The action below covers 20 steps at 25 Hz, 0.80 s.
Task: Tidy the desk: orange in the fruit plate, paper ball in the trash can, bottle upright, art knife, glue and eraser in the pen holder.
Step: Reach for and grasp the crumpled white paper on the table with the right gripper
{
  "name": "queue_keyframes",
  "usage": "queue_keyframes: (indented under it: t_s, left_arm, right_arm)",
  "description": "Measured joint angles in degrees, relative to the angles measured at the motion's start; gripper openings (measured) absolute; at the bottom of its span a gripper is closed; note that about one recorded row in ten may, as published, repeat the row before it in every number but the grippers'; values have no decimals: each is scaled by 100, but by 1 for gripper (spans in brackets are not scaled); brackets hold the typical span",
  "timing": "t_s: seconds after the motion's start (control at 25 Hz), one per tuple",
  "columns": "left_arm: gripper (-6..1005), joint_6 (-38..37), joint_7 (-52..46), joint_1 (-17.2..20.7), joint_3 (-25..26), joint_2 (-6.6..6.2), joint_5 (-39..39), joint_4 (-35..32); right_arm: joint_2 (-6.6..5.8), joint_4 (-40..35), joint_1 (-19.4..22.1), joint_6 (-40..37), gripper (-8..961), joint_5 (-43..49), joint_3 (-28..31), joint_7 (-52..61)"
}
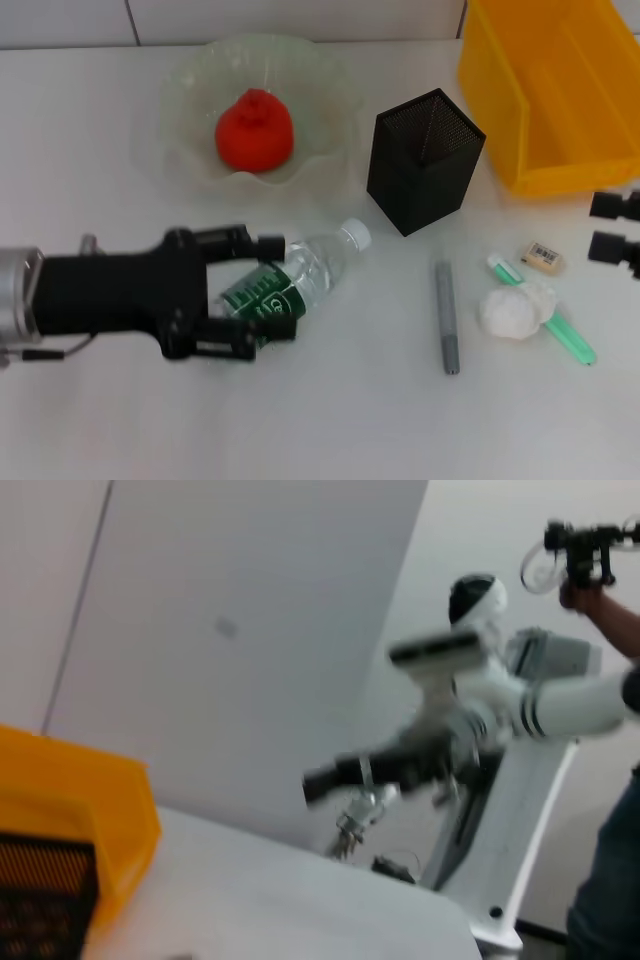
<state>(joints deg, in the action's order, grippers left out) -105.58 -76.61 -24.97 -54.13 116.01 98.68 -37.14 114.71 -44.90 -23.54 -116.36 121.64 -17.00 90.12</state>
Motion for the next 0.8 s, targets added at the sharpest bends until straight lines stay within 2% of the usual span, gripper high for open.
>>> queue_keyframes:
  t_s: [0.04,0.08,0.12,0.24,0.4,0.44,0.48,0.6,0.64,0.68,0.72,0.8]
  left_arm:
    - [839,-5,53,68,-14,81,220,2]
    - [843,-5,53,68,-14,81,220,2]
    - [847,64,139,109,-20,185,619,17]
    - [847,216,169,81,-22,221,832,126]
    - [847,320,323,35,-19,216,851,352]
    - [847,401,349,39,-9,217,856,363]
    - [847,401,349,39,-9,217,856,363]
    - [847,500,350,58,-11,222,861,369]
    - [847,520,350,61,-18,225,862,371]
    - [846,551,350,68,-29,227,864,387]
    - [846,578,351,70,-32,230,865,422]
    - [846,623,352,58,-24,230,866,519]
  right_arm:
    - [-49,-280,-147,-186,833,-5,-13,384]
    - [-97,-557,-286,-343,833,-9,-34,781]
    - [-145,-802,-431,-467,833,-11,-72,1121]
    - [-241,-1757,-804,-575,833,107,-555,2148]
    - [-261,-3145,-1138,-401,833,948,-1648,3237]
    - [-195,-3716,-1249,-271,833,1472,-2270,3680]
    - [-195,-3716,-1249,-271,833,1472,-2270,3680]
    - [-34,-4269,-1351,-134,832,2124,-3229,4087]
    - [149,-4437,-1377,-40,832,2538,-3812,4141]
    - [252,-4488,-1381,33,832,2779,-4048,4140]
    - [252,-4488,-1381,33,832,2779,-4048,4140]
    - [409,-4504,-1368,251,832,3225,-4479,4140]
